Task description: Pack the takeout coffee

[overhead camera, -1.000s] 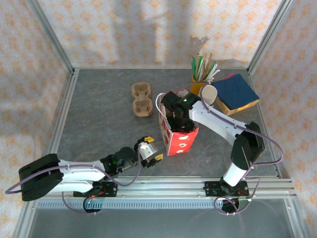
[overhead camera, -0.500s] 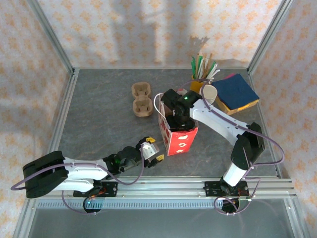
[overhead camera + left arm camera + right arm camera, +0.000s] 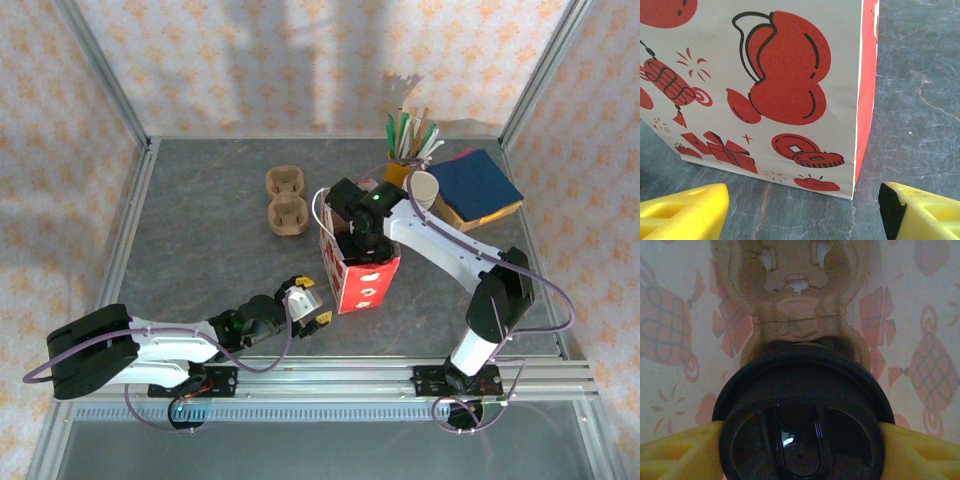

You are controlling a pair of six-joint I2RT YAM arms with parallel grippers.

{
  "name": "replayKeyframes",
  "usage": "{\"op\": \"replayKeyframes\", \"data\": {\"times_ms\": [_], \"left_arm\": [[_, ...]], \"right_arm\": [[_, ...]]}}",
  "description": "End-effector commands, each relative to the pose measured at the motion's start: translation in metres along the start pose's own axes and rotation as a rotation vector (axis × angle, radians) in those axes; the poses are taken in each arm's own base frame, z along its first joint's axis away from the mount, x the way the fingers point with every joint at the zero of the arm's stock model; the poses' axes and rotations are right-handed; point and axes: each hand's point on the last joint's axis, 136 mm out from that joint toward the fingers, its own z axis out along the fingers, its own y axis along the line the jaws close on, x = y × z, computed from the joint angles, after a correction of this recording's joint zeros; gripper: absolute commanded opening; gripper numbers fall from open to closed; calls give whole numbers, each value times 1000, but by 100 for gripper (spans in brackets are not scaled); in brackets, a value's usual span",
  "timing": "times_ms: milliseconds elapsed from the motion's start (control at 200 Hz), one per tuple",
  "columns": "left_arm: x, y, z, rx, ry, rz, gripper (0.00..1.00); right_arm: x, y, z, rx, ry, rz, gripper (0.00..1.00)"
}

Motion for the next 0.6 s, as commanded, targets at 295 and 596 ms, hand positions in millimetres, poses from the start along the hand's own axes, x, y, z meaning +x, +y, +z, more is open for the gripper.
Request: {"op": "replayKeyframes", "data": {"times_ms": [295,596], "left_arm": [[-16,-3,2,13,-47,9,82],[-16,-4,2,15,-47,5,82]], "right_arm": [[-4,-3,-16,3,-46,11,70],[-1,-8,-4,28,-31,11,63]]}}
